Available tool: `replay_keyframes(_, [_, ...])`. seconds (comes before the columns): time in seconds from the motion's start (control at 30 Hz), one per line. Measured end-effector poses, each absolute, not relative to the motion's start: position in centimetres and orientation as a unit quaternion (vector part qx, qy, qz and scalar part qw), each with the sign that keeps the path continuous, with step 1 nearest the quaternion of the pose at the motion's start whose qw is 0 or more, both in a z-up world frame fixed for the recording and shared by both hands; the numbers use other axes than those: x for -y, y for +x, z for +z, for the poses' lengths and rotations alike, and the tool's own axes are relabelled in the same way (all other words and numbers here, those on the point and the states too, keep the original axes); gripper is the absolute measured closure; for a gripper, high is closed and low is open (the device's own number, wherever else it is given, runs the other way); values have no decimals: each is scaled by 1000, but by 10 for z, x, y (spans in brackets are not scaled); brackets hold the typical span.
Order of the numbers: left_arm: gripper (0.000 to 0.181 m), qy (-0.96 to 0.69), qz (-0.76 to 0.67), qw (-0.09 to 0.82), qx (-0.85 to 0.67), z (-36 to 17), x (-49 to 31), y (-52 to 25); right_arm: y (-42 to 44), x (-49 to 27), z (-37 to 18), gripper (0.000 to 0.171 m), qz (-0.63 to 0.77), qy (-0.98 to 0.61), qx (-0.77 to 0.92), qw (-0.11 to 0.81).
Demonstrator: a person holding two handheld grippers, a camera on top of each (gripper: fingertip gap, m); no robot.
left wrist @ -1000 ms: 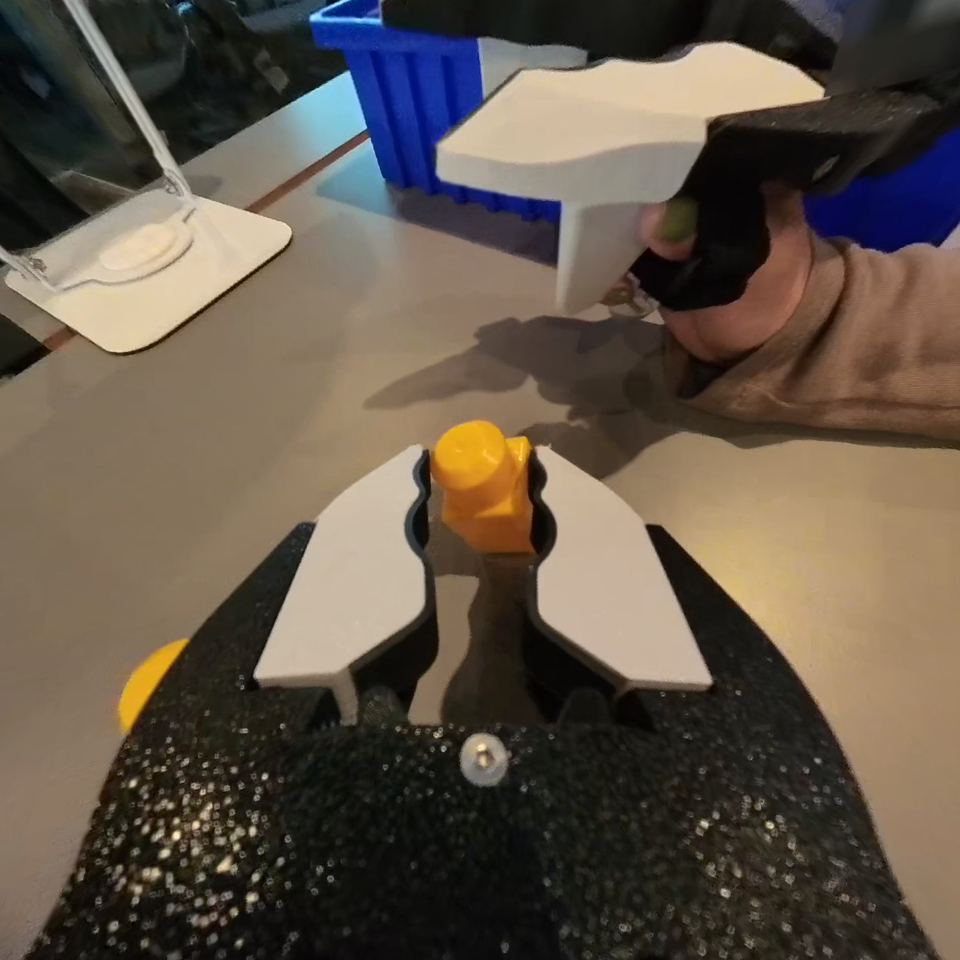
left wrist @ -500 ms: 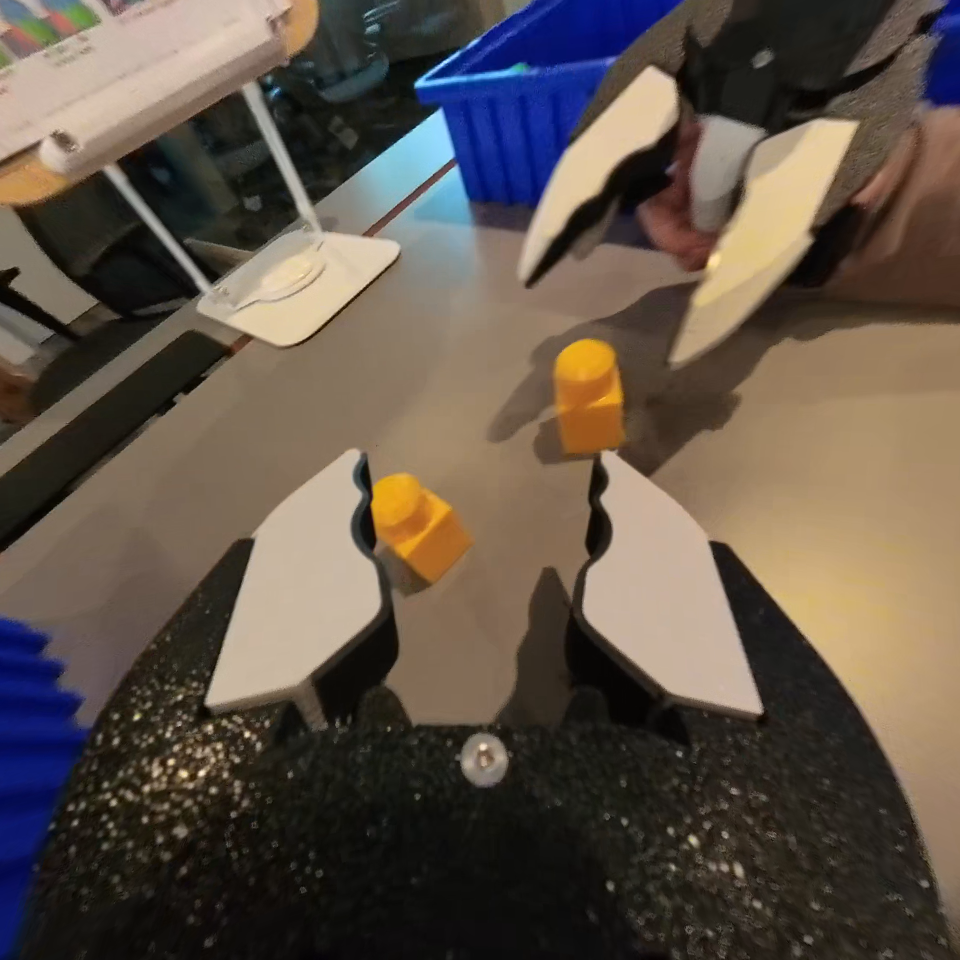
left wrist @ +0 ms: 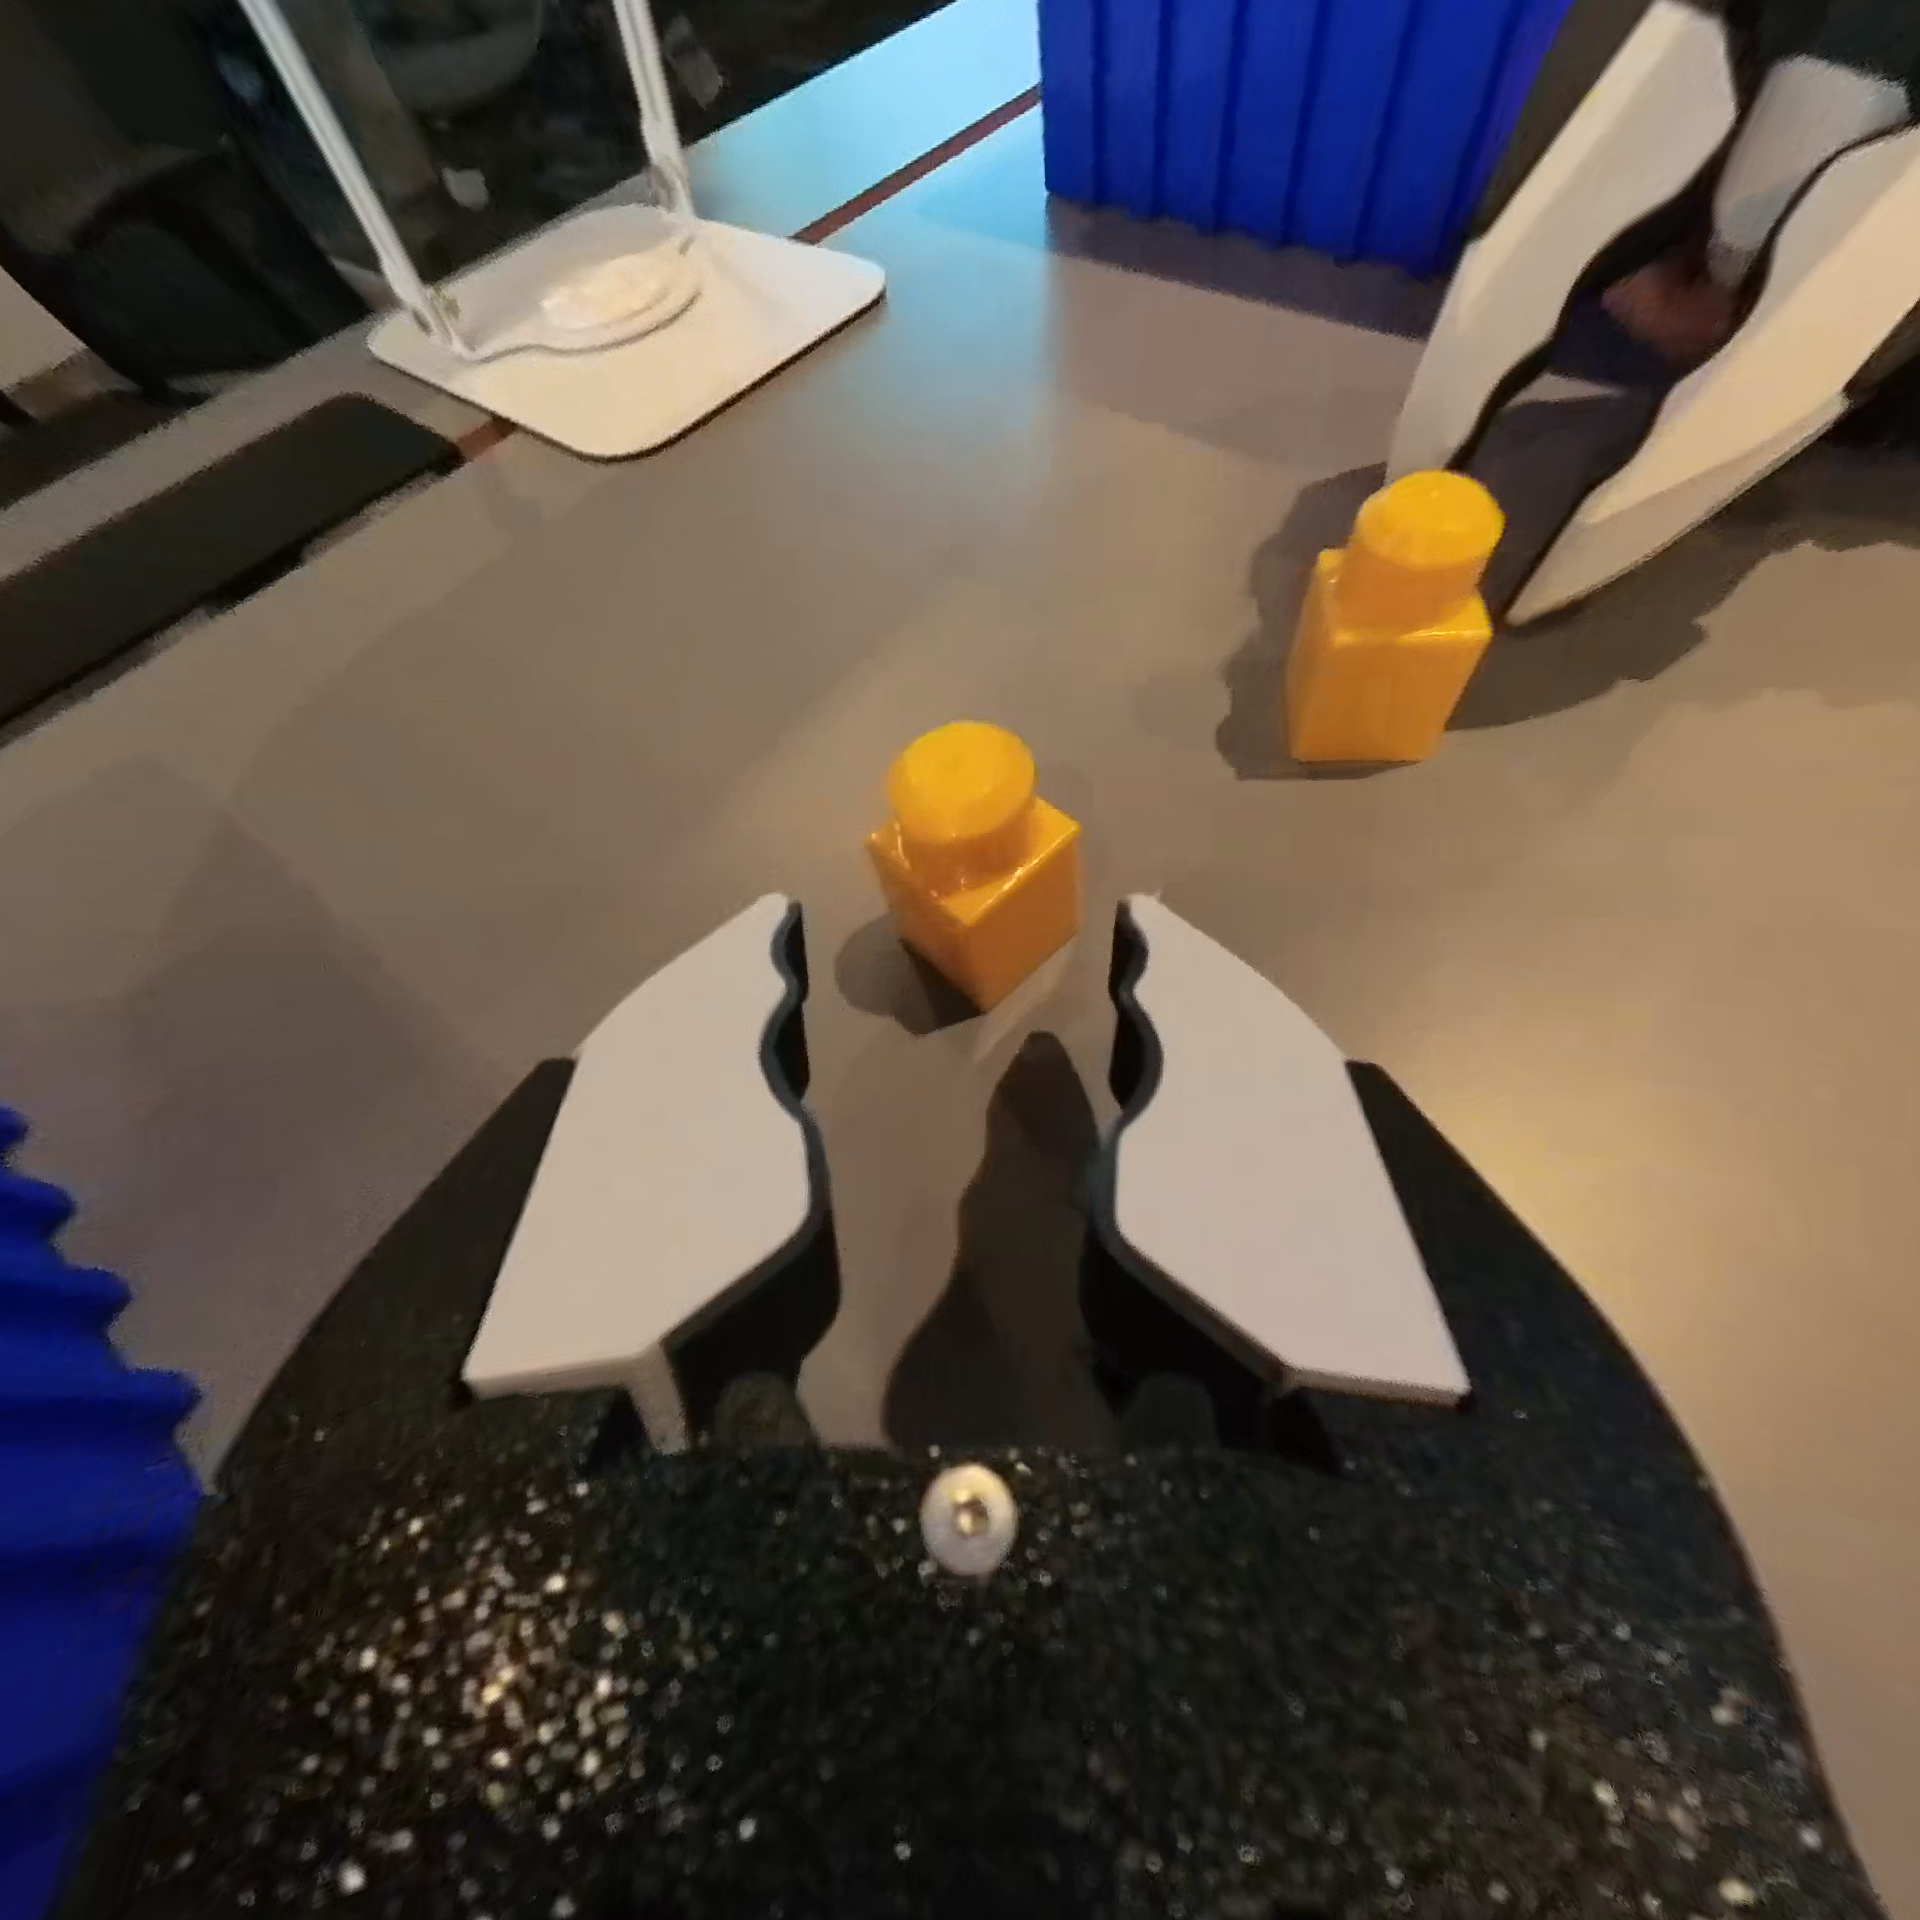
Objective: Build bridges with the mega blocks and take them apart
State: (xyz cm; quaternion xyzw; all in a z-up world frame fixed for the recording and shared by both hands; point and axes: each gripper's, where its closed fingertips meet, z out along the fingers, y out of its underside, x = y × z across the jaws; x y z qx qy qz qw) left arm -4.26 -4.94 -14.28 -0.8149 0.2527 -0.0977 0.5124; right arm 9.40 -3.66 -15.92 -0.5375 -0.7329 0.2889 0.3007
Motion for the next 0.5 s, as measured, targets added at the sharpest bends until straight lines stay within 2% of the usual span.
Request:
replay_keyframes(0.03, [127, -816, -112, 510, -247, -143, 49, -43, 91, 40, -162, 147, 294, -536, 734, 296])
replay_keyframes(0.2, [148, -807, -108, 517, -263, -142, 50, -41, 70, 39, -170, 157, 278, -558, 717, 313])
replay_keyframes(0.27, [150, -812, -94, 512, -266, -144, 51, -45, 66, 43, -171, 153, 270, -553, 724, 312])
replay_keyframes(0.33, [151, -814, -87, 506, -270, -147, 51, -47, 67, 39, -170, 133, 260, -546, 728, 322])
replay_keyframes(0.4, [151, -818, -92, 498, -274, -149, 51, -46, 64, 37, -164, 105, 290, -536, 718, 337])
replay_keyframes(0.47, [152, -822, -92, 488, -280, -153, 51, -44, 58, 36, -161, 95, 313, -526, 715, 338])
replay_keyframes(0.5, [154, -822, -88, 485, -285, -154, 51, -43, 54, 38, -160, 96, 323, -516, 717, 340])
